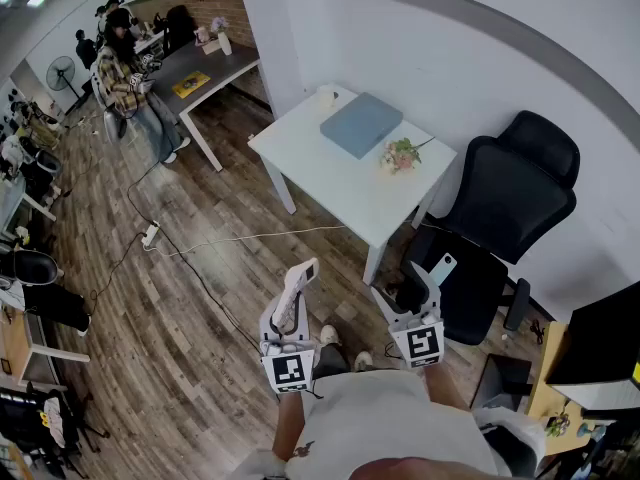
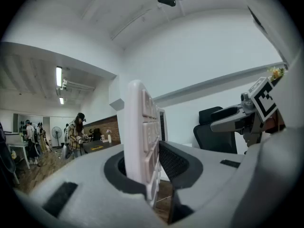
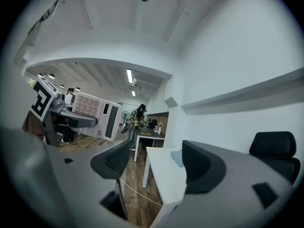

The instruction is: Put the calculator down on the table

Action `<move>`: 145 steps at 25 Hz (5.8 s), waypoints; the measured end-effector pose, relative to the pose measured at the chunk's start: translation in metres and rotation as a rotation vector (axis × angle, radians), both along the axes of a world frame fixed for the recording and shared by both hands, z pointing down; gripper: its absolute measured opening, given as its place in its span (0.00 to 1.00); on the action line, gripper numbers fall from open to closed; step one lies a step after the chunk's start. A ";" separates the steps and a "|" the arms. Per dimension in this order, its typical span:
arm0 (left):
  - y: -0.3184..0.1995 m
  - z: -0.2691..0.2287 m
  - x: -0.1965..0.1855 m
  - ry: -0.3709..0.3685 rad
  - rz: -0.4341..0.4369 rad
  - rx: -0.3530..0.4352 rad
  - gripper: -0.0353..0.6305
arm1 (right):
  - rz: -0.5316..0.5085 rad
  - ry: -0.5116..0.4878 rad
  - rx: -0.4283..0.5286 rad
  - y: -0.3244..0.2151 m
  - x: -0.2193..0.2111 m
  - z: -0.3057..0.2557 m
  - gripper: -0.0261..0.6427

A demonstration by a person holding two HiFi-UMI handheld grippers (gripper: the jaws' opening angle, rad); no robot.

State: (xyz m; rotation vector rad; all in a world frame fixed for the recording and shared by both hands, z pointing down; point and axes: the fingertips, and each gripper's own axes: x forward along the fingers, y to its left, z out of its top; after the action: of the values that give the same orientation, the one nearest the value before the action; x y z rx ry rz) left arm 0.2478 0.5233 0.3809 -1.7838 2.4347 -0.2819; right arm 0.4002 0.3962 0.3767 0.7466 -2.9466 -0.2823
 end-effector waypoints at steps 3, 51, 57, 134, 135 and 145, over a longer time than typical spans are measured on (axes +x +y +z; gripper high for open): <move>-0.006 -0.001 -0.002 -0.008 0.002 0.001 0.18 | -0.010 -0.016 -0.015 -0.003 -0.004 -0.004 0.56; -0.170 0.010 -0.252 0.028 0.084 0.018 0.18 | 0.067 0.071 -0.015 -0.149 -0.247 0.017 0.53; -0.184 0.010 -0.265 0.029 0.082 0.020 0.18 | 0.069 0.073 -0.024 -0.163 -0.260 0.017 0.53; -0.520 0.035 -0.449 0.029 0.401 -0.122 0.18 | 0.295 0.103 -0.119 -0.450 -0.445 0.038 0.48; -0.525 0.039 -0.452 0.026 0.419 -0.125 0.18 | 0.307 0.107 -0.121 -0.452 -0.448 0.040 0.47; -0.567 0.085 -0.451 0.067 0.627 -0.204 0.18 | 0.446 0.183 -0.186 -0.468 -0.452 0.073 0.47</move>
State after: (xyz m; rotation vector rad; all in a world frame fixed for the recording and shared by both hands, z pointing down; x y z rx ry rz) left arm -0.2030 -0.0436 0.4656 -2.5548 1.7955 -0.4155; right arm -0.0518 -0.0717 0.4501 1.2384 -2.5039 -0.0361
